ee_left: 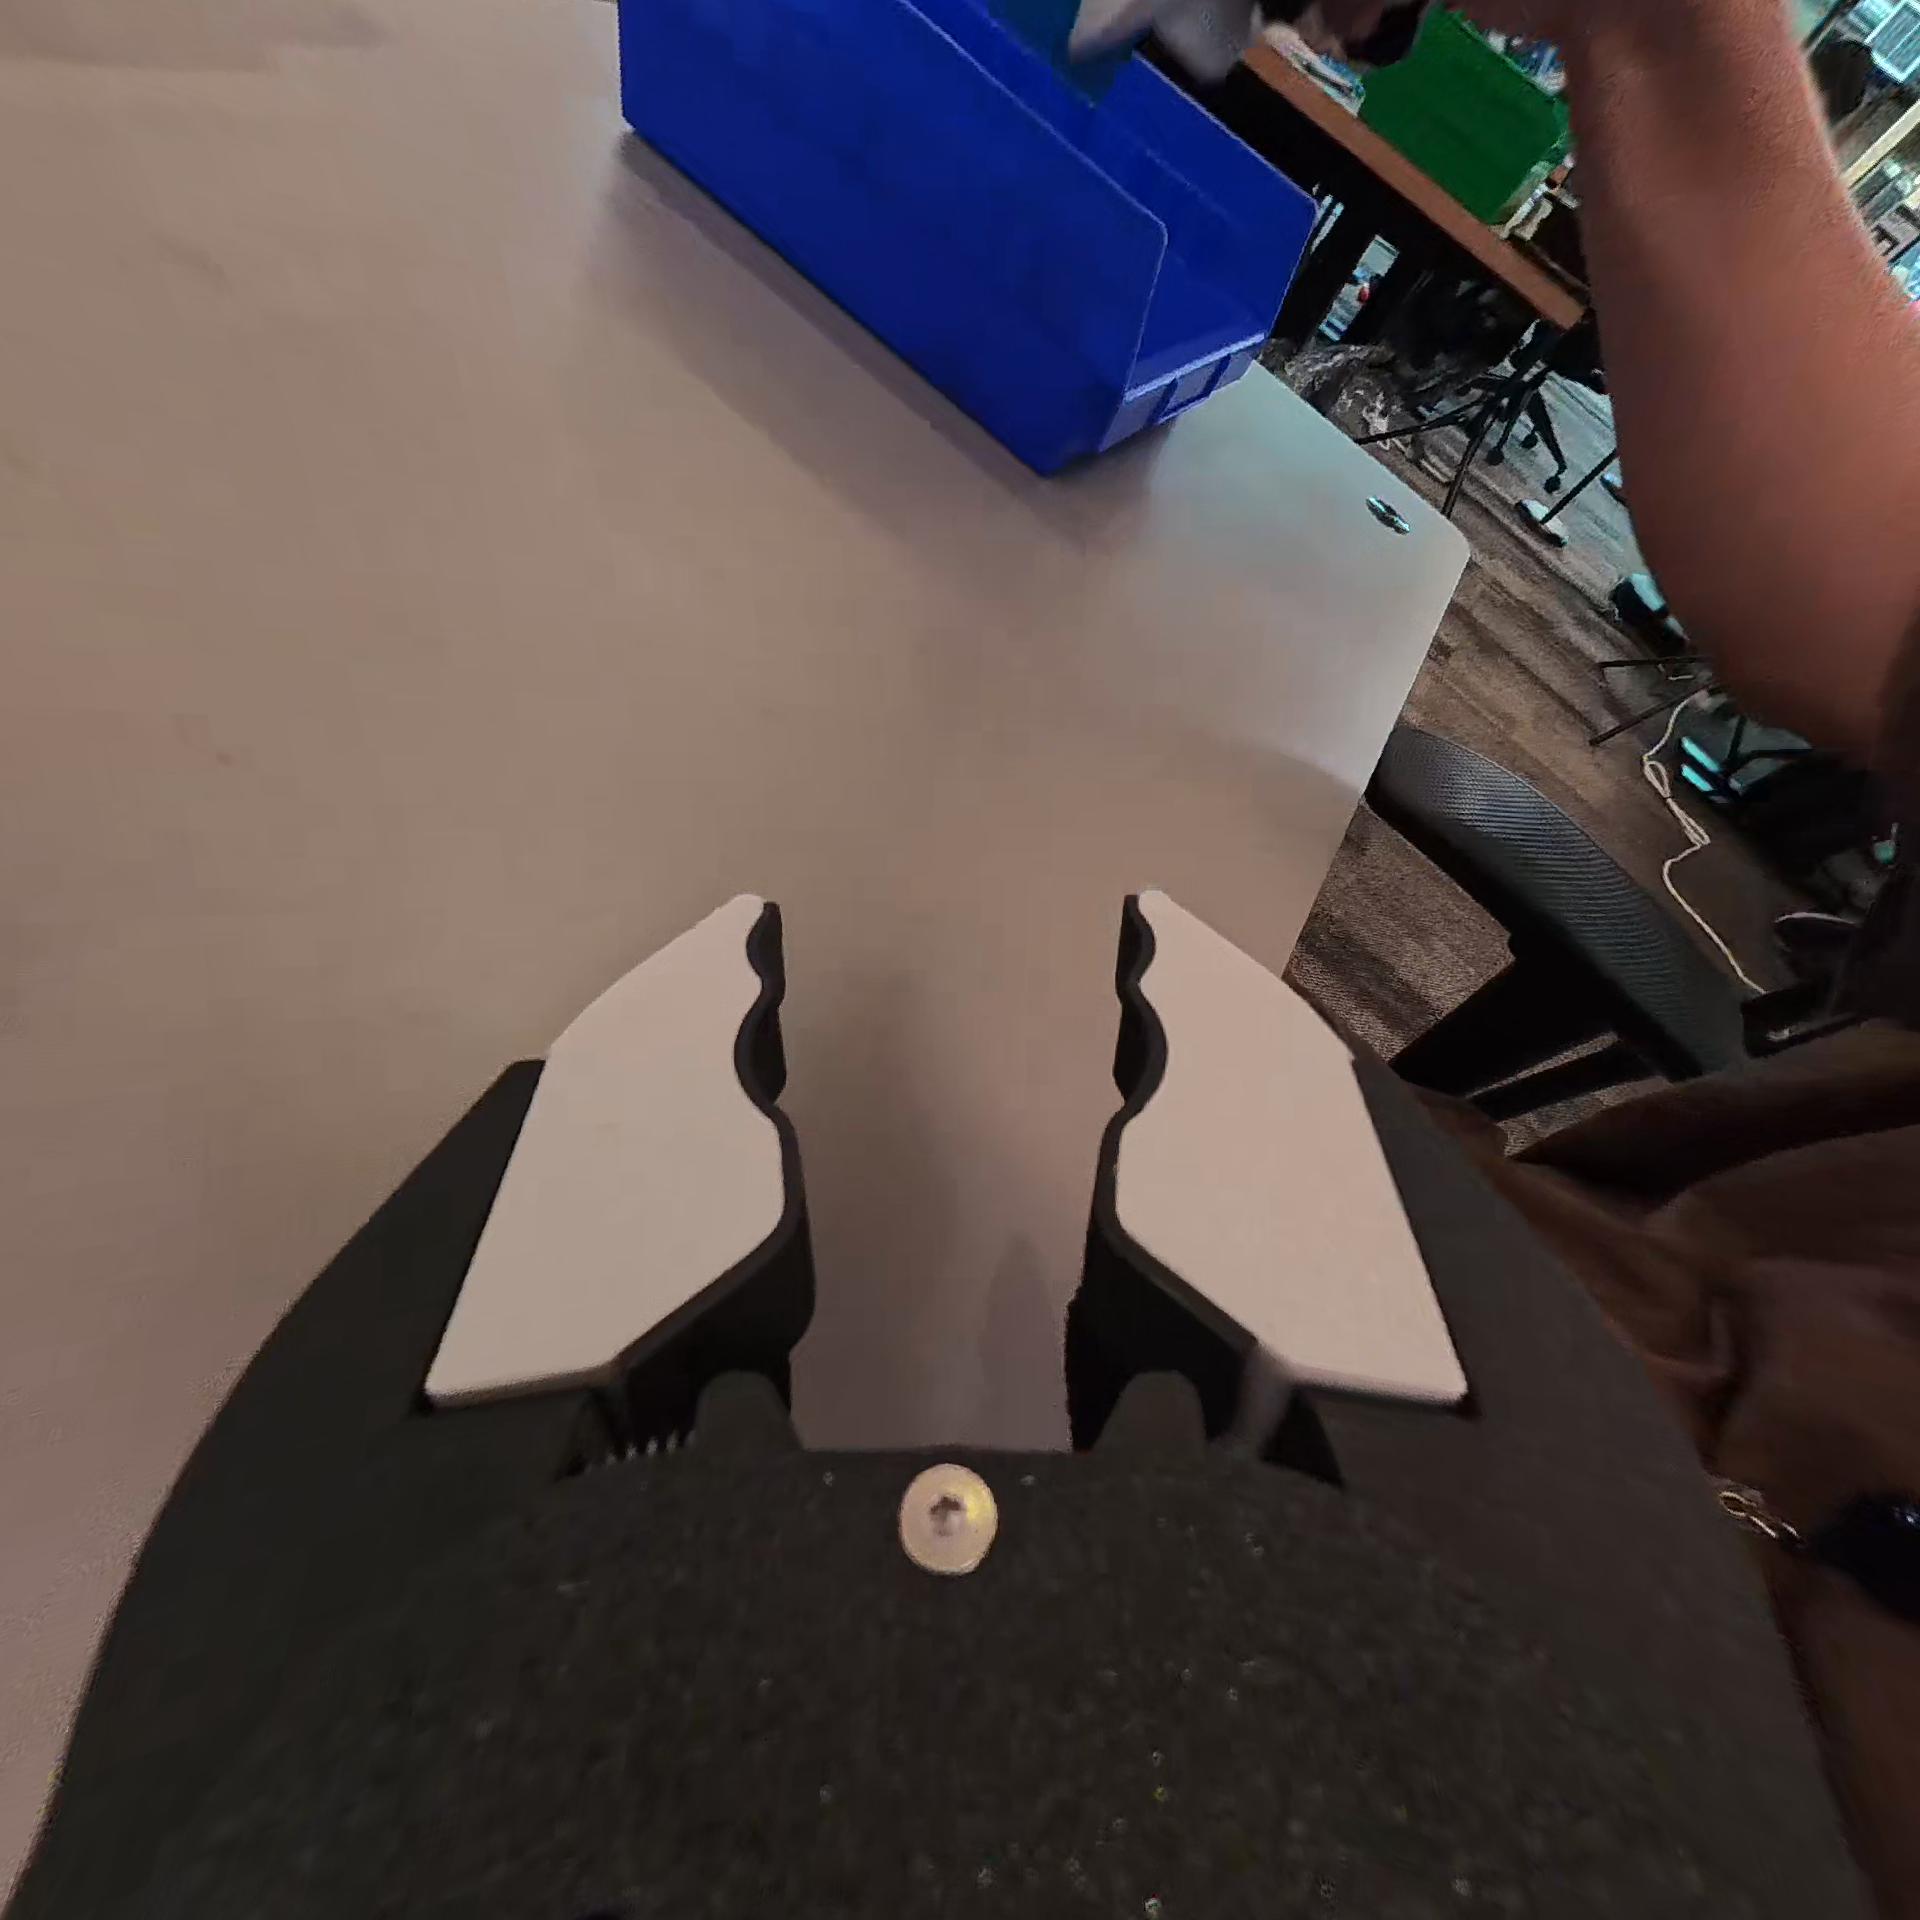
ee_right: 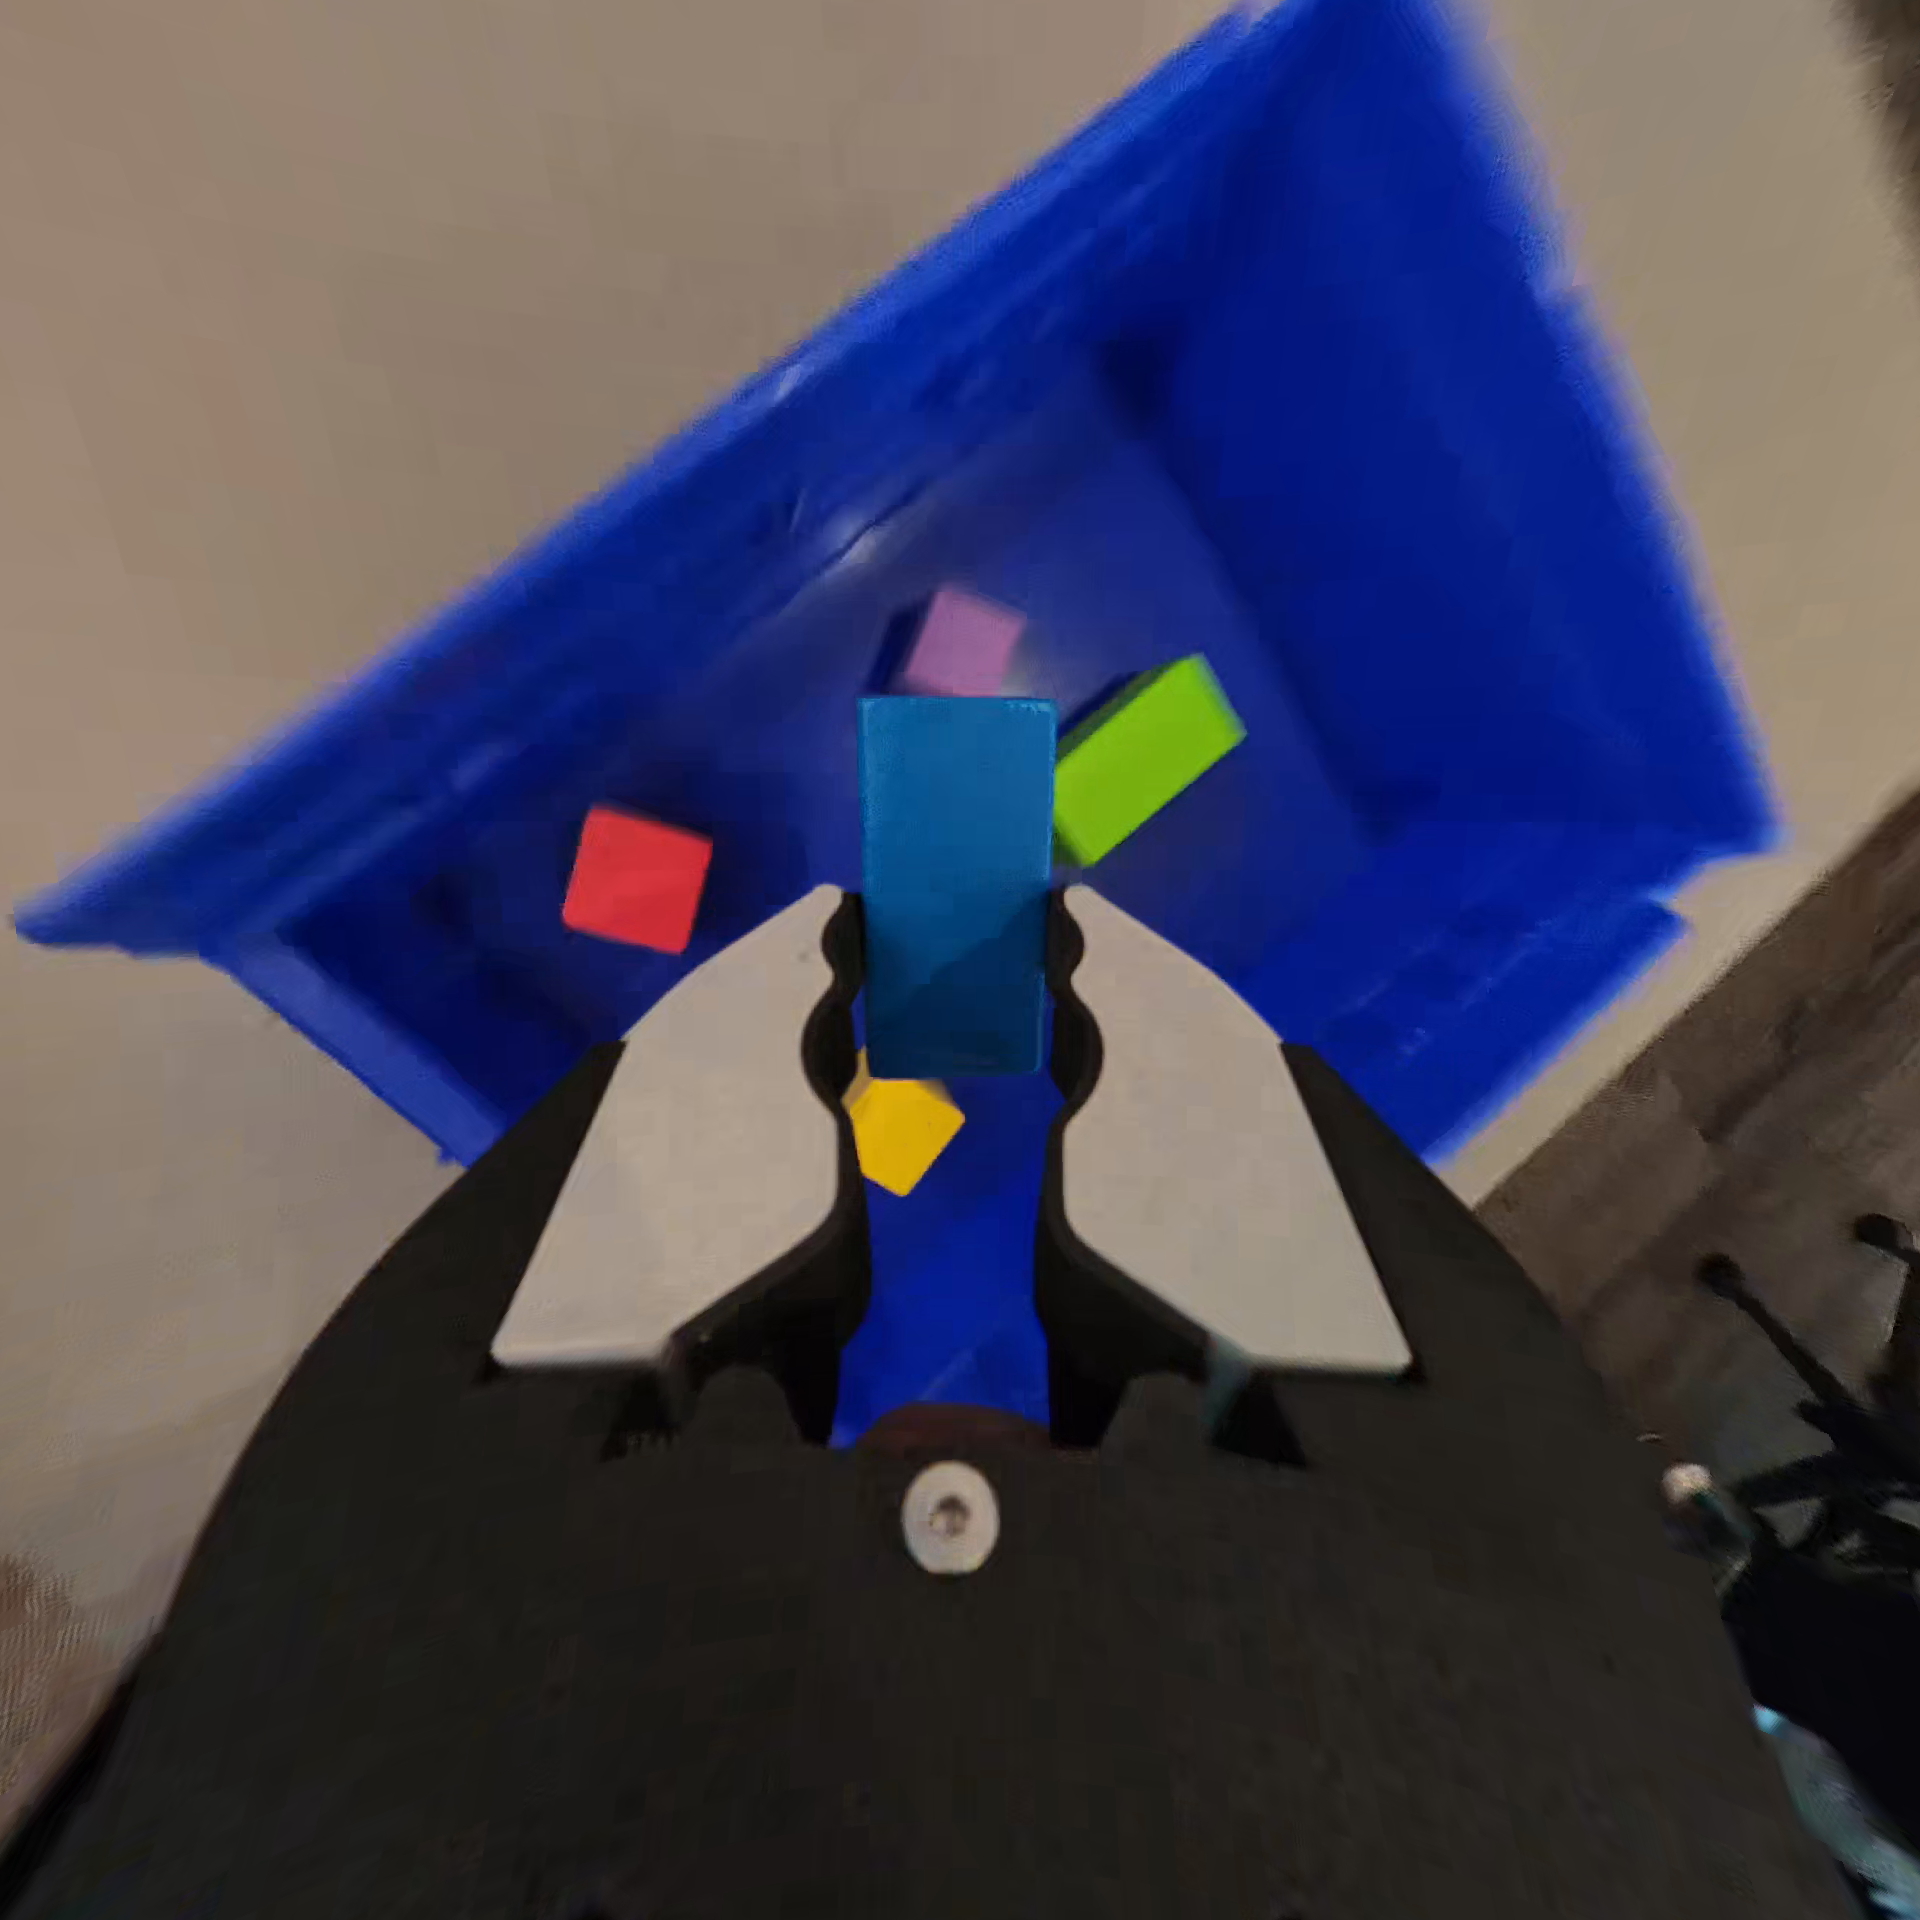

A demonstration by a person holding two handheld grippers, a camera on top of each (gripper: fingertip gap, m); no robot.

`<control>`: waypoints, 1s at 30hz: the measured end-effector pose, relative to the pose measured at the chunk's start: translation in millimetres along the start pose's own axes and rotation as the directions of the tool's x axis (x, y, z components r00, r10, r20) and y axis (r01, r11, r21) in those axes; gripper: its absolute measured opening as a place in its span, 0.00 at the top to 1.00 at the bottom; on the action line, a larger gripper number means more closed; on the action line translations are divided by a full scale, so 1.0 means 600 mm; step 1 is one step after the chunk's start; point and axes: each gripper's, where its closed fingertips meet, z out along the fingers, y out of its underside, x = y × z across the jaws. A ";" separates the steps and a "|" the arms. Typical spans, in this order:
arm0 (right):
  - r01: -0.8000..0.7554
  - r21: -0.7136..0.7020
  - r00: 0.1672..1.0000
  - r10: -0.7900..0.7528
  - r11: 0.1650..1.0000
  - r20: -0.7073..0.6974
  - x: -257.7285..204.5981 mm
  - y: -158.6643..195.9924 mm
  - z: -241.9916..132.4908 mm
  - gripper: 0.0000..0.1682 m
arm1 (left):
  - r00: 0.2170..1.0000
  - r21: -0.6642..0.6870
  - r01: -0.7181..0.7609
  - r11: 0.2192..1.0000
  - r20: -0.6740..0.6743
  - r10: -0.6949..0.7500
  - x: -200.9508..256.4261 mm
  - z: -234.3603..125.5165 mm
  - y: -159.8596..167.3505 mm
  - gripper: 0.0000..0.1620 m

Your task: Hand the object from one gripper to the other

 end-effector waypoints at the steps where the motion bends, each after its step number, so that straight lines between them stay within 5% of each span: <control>1: 0.049 -0.053 0.997 -0.046 0.997 0.056 -0.012 0.013 0.024 0.80 | 1.000 -0.003 -0.001 1.000 -0.002 0.001 -0.001 0.000 0.002 0.62; 8: 0.246 -0.088 0.952 -0.224 0.965 0.210 -0.030 0.022 0.122 0.80 | 0.998 -0.006 -0.039 0.999 0.040 0.040 -0.018 -0.010 -0.002 0.63; 15: 0.344 -0.037 0.903 -0.320 0.938 0.286 -0.056 0.023 0.144 0.80 | 0.994 0.001 -0.078 0.997 0.076 0.078 -0.030 -0.017 -0.007 0.63; 19: 0.312 0.004 0.937 -0.308 0.950 0.165 -0.039 0.012 0.111 0.69 | 0.994 0.007 -0.082 0.997 0.080 0.081 -0.032 -0.017 -0.009 0.61; 22: 0.151 0.232 0.987 -0.159 0.961 0.016 -0.016 -0.037 0.006 0.64 | 0.990 0.020 -0.094 0.995 0.103 0.092 -0.037 -0.020 -0.013 0.59; 24: -0.015 0.467 0.998 0.042 0.884 -0.049 -0.012 -0.068 -0.089 0.63 | 0.989 0.018 -0.096 0.995 0.117 0.093 -0.040 -0.023 -0.014 0.58; 27: -0.269 0.775 0.939 0.336 0.572 0.077 -0.042 -0.082 -0.200 0.70 | 0.991 0.025 -0.077 0.997 0.115 0.073 -0.040 -0.027 -0.017 0.59; 30: -0.386 0.843 0.850 0.499 0.375 0.168 -0.097 -0.047 -0.205 0.68 | 0.993 0.036 -0.059 0.998 0.108 0.055 -0.043 -0.029 -0.019 0.57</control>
